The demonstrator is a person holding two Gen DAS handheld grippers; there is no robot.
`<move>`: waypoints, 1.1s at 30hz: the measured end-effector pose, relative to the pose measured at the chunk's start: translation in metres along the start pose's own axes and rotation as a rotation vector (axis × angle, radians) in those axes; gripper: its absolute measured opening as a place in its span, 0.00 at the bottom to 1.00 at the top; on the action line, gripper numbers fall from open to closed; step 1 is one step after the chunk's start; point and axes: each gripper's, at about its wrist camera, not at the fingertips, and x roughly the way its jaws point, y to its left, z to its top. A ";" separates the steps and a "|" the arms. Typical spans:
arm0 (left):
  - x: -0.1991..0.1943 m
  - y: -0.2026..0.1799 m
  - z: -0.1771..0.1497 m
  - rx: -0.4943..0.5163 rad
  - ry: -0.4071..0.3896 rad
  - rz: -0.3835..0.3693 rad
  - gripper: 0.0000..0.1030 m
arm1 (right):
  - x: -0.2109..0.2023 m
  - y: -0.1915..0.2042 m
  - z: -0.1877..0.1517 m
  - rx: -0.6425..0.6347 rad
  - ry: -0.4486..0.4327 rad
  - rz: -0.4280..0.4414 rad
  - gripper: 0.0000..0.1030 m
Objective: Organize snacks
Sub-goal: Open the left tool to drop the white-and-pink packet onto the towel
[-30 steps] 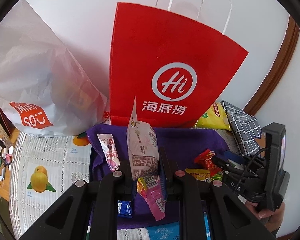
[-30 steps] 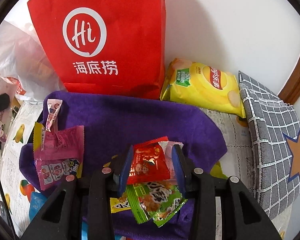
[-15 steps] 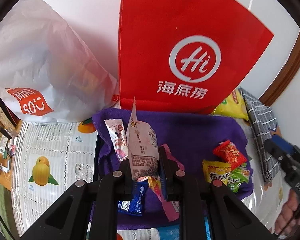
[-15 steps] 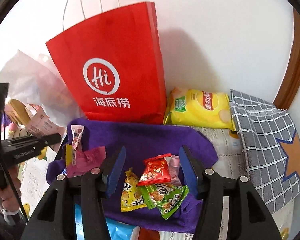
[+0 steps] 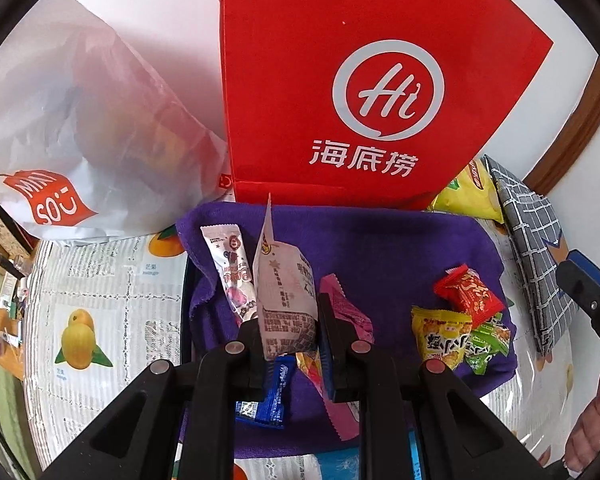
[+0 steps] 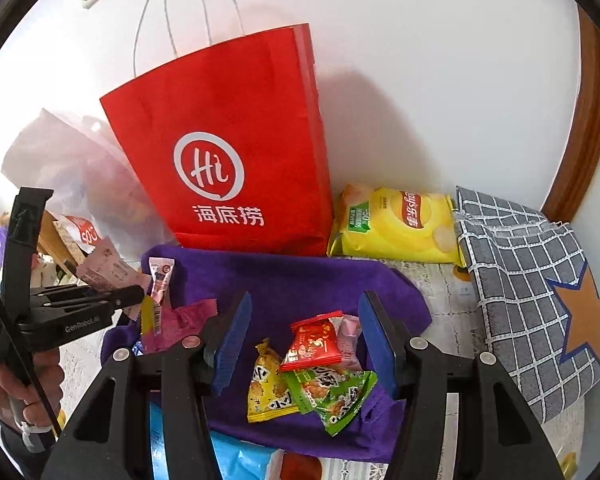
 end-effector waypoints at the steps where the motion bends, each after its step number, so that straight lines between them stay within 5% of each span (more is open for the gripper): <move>1: 0.000 0.000 0.000 0.003 0.000 0.002 0.17 | 0.000 0.001 0.000 -0.005 0.001 0.000 0.55; 25: 0.009 0.010 0.002 -0.017 0.038 0.056 0.17 | -0.003 0.009 0.001 -0.039 0.011 -0.003 0.58; 33: 0.004 0.009 0.003 -0.024 0.032 0.047 0.35 | -0.005 0.013 0.001 -0.043 0.020 -0.002 0.66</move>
